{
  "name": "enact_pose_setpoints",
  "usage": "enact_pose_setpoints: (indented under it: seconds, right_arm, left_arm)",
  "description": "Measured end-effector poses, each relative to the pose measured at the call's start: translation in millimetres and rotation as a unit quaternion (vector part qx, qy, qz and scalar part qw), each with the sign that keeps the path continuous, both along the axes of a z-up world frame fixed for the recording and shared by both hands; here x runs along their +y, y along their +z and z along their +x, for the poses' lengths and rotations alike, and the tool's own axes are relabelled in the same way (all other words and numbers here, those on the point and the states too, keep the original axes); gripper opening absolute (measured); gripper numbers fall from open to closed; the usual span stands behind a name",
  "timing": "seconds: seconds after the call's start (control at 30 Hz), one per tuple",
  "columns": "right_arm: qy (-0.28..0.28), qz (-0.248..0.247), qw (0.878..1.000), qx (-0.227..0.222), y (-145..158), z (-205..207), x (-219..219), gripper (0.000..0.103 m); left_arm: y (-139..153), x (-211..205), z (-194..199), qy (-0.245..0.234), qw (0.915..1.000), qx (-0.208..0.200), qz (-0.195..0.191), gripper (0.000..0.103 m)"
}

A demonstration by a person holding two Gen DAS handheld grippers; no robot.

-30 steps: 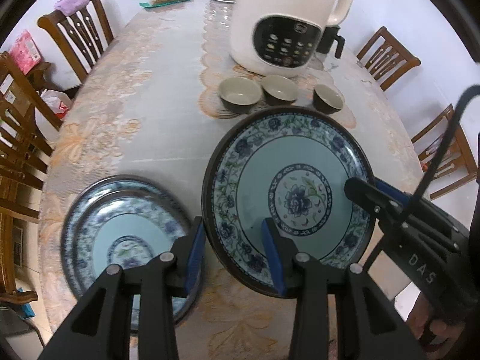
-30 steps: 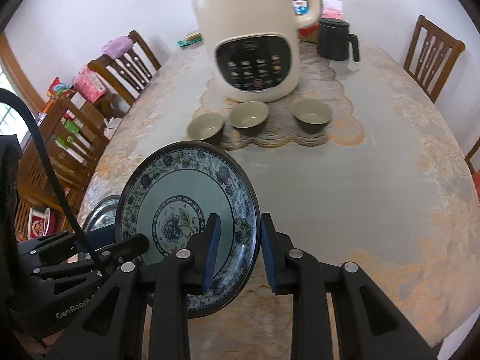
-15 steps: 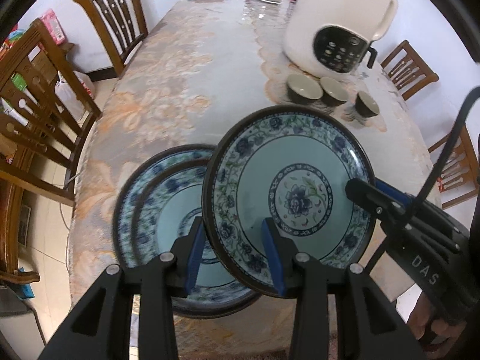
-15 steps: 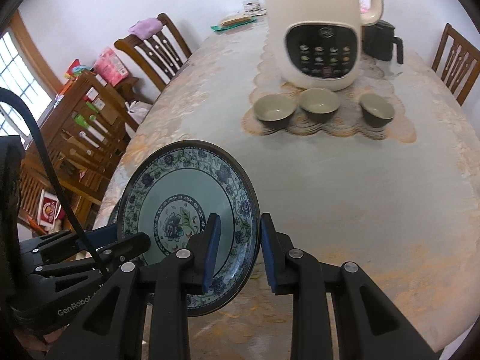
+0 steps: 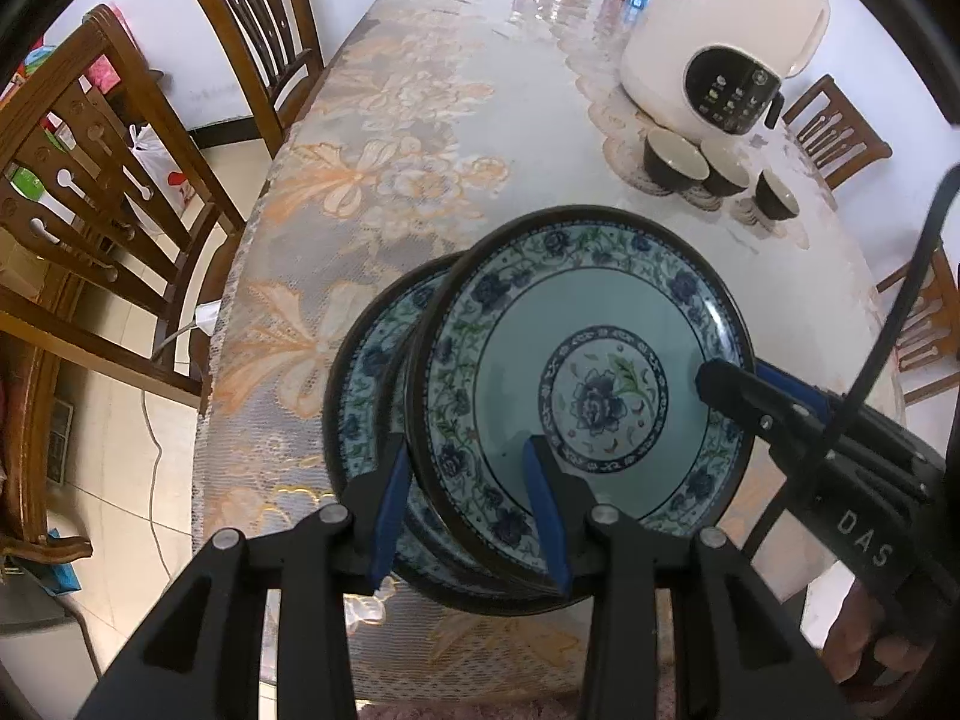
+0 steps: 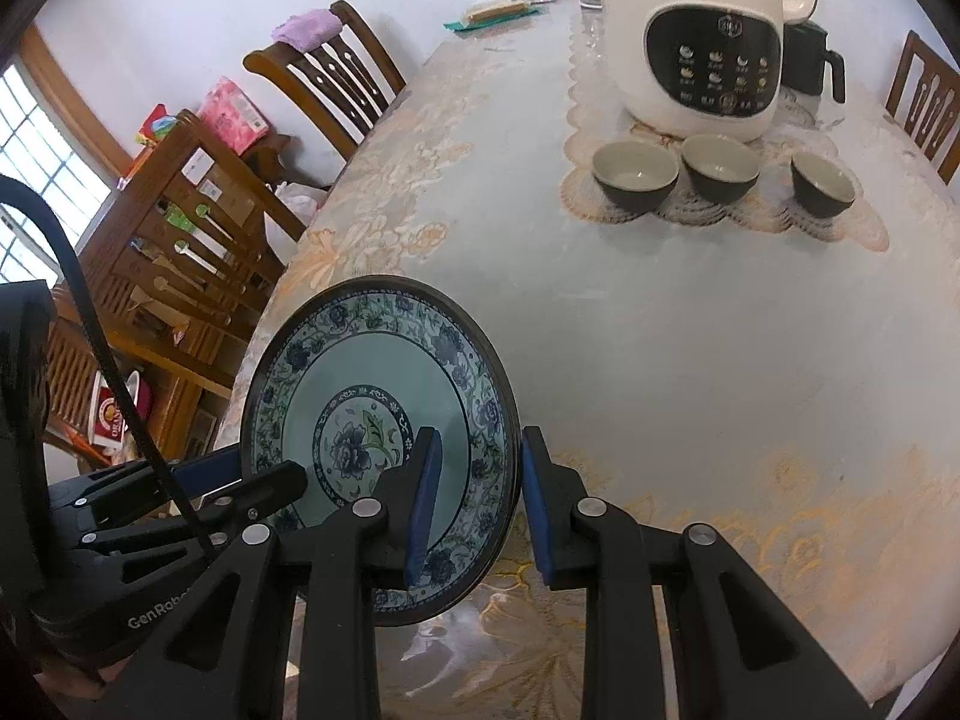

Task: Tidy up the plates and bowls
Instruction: 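Carry the held plate with both tools over to the plate stack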

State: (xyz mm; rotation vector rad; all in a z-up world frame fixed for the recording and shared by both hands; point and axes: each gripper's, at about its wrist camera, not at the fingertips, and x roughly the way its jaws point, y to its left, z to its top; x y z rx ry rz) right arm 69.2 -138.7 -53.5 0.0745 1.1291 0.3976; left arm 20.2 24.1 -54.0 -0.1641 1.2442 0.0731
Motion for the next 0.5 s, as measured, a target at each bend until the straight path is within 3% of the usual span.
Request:
enact_pose_setpoints:
  seconds: [0.5]
  right_arm:
    - [-0.001, -0.017, 1.000, 0.026, -15.0, -1.7, 18.8, 0.028]
  left_arm:
    - [-16.5, 16.0, -0.6, -0.004, 0.9998, 0.017, -0.004, 0.040]
